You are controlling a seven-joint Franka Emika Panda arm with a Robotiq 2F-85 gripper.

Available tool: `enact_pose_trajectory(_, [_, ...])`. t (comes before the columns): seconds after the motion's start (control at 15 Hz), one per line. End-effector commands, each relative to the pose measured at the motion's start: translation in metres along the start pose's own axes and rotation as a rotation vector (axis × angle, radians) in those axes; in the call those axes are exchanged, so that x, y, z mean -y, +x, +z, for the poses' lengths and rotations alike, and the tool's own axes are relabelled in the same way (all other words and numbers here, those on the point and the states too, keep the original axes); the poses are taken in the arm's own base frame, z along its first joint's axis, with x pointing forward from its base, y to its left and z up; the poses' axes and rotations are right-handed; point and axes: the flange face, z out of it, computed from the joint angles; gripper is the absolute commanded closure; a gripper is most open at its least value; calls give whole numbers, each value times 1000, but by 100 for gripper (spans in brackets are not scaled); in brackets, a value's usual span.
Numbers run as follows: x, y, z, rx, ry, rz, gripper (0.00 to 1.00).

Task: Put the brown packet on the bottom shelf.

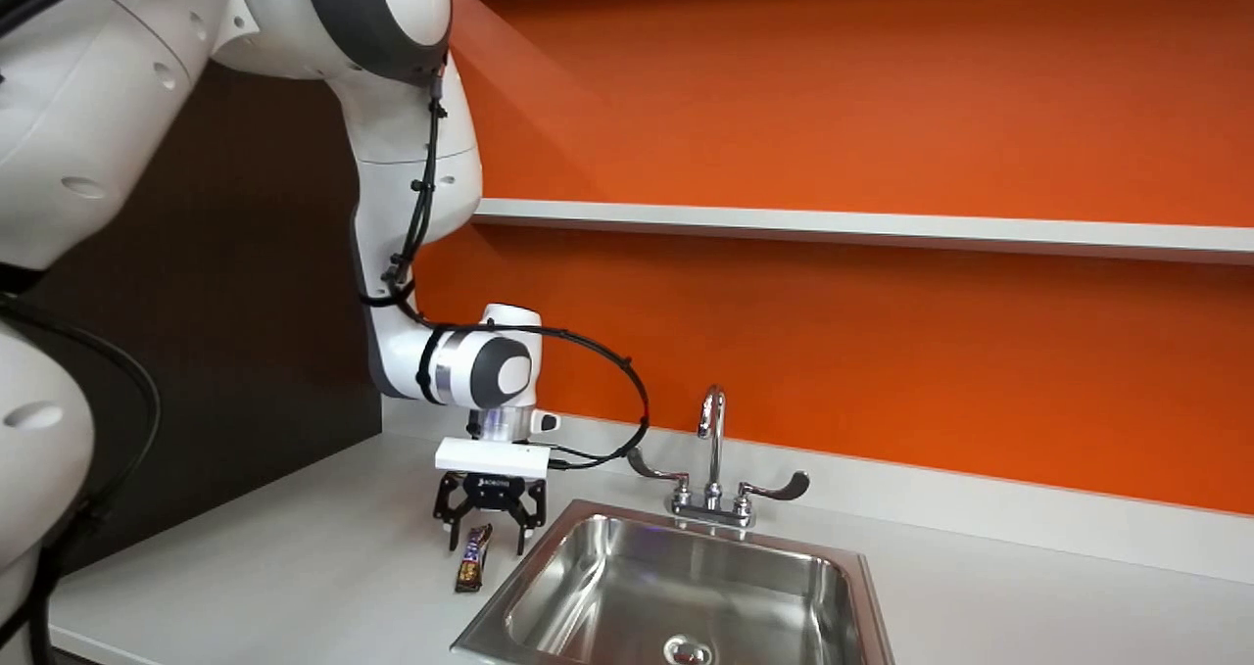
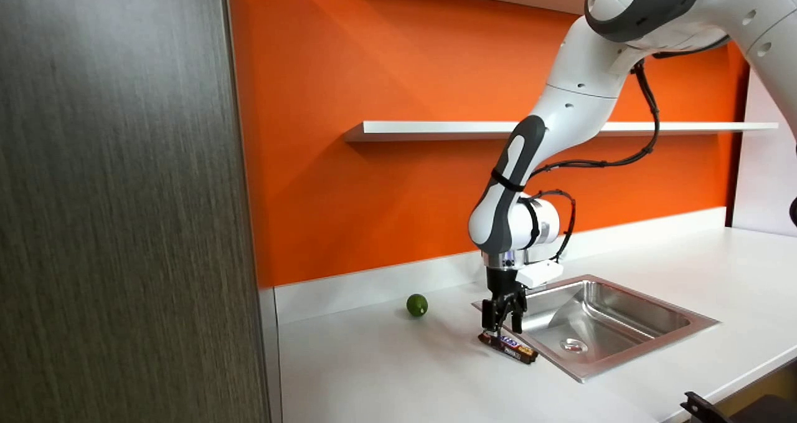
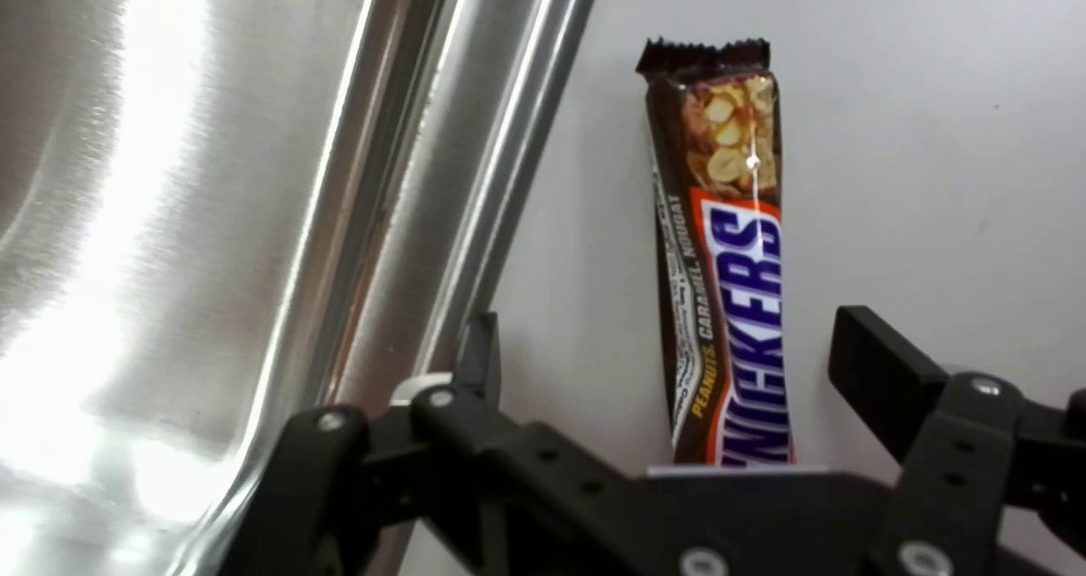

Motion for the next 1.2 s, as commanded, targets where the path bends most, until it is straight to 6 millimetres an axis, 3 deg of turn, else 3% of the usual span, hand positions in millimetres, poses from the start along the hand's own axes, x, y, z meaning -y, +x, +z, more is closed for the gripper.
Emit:
enact_pose_trajectory(0.0, [-1, -5, -1, -8, 7, -34, 0])
enact_pose_trajectory(0.13, [-1, -6, -1, -7, 9, -38, 0])
enact_pose_trajectory(0.2, [-1, -6, 0, -6, 10, -39, 17])
enact_pose_trajectory(0.27, [-1, -6, 0, -6, 11, -41, 26])
enact_pose_trajectory(0.87, [-4, -7, -3, -11, 19, -26, 98])
enact_pose_trajectory(1.13, [-3, -10, -17, -17, 2, 0, 96])
